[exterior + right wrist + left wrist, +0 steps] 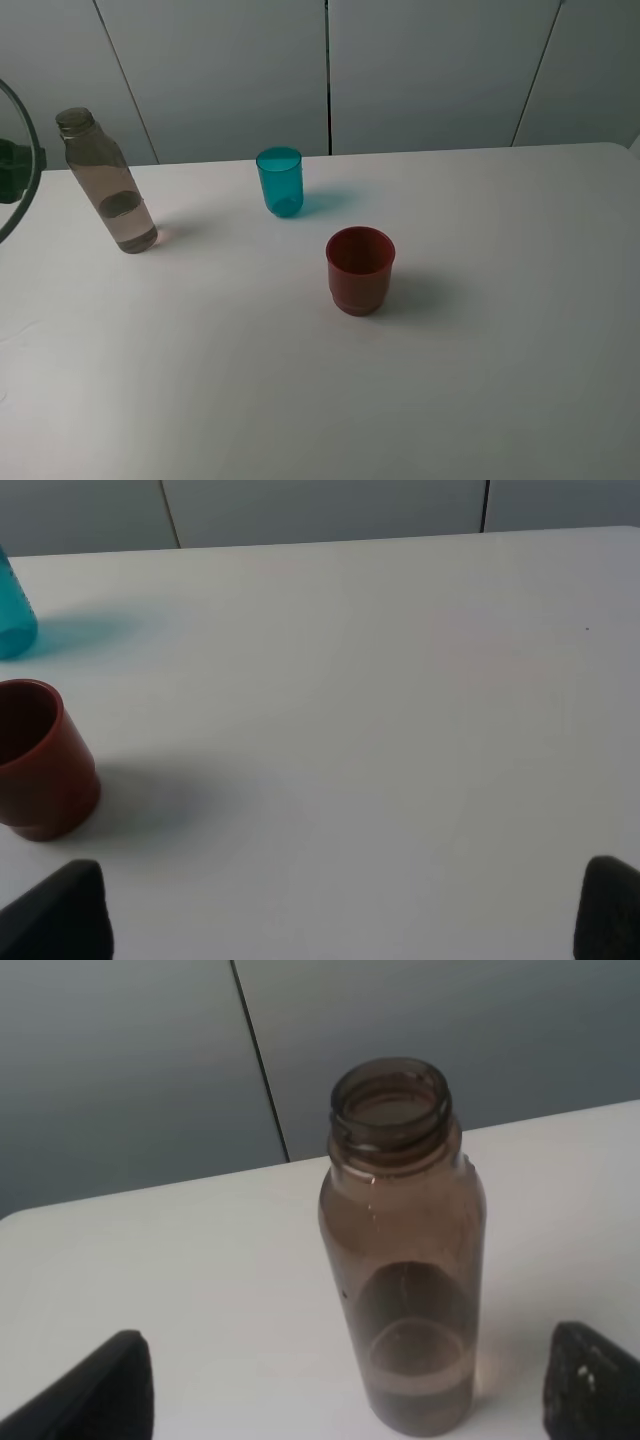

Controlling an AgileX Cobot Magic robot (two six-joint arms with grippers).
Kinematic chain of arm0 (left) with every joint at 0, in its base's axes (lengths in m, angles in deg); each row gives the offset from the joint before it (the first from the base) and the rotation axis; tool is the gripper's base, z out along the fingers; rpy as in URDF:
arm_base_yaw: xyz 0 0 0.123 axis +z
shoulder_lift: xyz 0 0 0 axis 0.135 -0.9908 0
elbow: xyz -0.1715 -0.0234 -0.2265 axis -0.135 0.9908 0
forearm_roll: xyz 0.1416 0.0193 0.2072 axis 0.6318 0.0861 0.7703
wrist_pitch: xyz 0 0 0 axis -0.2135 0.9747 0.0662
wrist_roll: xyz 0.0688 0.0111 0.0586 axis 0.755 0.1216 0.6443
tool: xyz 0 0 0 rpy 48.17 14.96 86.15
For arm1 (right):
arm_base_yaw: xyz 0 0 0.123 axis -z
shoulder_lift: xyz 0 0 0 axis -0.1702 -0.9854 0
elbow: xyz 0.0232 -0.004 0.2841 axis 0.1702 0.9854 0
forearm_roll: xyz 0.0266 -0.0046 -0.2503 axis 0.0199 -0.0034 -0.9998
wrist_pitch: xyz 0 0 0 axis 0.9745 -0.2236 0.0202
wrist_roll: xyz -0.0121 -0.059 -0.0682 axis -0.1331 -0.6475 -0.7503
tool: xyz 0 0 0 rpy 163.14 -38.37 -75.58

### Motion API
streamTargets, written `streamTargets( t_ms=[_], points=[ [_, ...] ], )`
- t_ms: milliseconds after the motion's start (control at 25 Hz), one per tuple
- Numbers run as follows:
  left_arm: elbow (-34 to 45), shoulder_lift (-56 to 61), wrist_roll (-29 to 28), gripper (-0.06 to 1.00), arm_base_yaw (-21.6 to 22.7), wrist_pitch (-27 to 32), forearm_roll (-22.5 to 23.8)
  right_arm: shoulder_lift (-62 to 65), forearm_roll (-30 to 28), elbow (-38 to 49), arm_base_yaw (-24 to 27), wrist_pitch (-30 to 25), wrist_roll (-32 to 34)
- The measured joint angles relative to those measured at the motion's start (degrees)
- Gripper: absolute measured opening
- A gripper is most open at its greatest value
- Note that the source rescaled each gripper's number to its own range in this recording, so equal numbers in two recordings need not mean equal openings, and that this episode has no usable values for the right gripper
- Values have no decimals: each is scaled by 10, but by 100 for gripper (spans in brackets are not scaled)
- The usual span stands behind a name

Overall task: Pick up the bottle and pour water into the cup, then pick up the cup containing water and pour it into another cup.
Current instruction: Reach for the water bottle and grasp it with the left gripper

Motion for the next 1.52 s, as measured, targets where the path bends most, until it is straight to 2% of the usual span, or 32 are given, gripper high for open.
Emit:
streamTargets(
  t_ms=[320,560,880,1320,1400,1520],
  points=[
    [77,-26,6,100,0,-160,0,0,0,0,0,0,0],
    [80,-100,5,100,0,-244,9,0,0,0,0,0,0],
    [82,-227,-23,100,0,-374,53,0,0,0,0,0,0],
    [82,-376,-41,100,0,-561,59,0,0,0,0,0,0],
    [82,-408,-45,100,0,-583,59,0,0,0,0,0,0],
    [75,-449,-55,100,0,-586,59,0,0,0,0,0,0]
  ],
)
